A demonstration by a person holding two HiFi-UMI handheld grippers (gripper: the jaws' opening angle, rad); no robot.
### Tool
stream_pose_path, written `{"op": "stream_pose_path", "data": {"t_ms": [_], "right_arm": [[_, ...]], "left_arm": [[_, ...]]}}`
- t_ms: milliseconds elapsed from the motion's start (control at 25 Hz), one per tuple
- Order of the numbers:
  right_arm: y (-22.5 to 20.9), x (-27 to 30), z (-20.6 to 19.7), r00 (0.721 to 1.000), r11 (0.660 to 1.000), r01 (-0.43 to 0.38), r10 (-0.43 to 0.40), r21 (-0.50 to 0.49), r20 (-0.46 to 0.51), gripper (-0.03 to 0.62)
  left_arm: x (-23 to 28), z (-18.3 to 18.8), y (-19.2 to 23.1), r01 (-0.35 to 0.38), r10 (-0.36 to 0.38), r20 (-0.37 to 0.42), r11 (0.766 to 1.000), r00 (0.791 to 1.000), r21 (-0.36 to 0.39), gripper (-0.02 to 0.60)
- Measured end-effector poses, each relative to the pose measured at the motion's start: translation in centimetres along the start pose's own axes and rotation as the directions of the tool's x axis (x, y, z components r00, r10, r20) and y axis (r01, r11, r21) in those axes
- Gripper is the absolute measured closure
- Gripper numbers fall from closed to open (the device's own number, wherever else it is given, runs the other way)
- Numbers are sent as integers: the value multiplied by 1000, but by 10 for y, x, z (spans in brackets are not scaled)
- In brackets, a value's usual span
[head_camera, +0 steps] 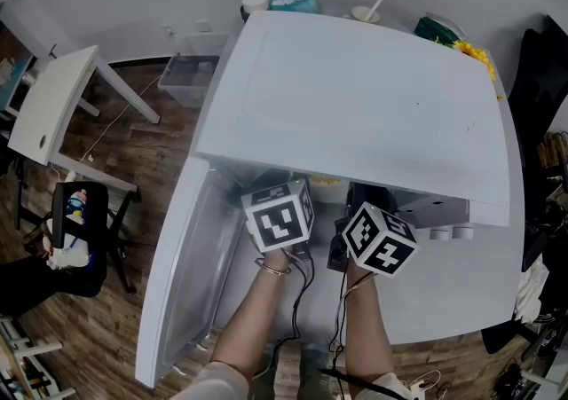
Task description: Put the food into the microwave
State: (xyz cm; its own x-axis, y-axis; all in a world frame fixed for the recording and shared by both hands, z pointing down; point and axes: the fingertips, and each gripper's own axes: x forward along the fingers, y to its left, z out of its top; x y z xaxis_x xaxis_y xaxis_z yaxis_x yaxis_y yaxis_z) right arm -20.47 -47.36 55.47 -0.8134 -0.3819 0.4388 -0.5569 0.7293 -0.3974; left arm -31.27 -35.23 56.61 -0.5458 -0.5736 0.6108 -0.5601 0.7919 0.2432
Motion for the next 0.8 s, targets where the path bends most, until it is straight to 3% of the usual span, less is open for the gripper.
{"op": "stream_pose_path", "data": {"t_ms": [400, 800], "right_arm": [[-3, 2, -1, 999, 994, 47, -49, -99, -17, 528], [-4, -2, -2, 999, 996, 39, -37, -75, 22, 528]], "left_arm": [[3, 1, -2, -29, 28, 16, 999, 999, 37, 287], [-3, 3, 1, 7, -3, 85, 999, 996, -48, 287]]}}
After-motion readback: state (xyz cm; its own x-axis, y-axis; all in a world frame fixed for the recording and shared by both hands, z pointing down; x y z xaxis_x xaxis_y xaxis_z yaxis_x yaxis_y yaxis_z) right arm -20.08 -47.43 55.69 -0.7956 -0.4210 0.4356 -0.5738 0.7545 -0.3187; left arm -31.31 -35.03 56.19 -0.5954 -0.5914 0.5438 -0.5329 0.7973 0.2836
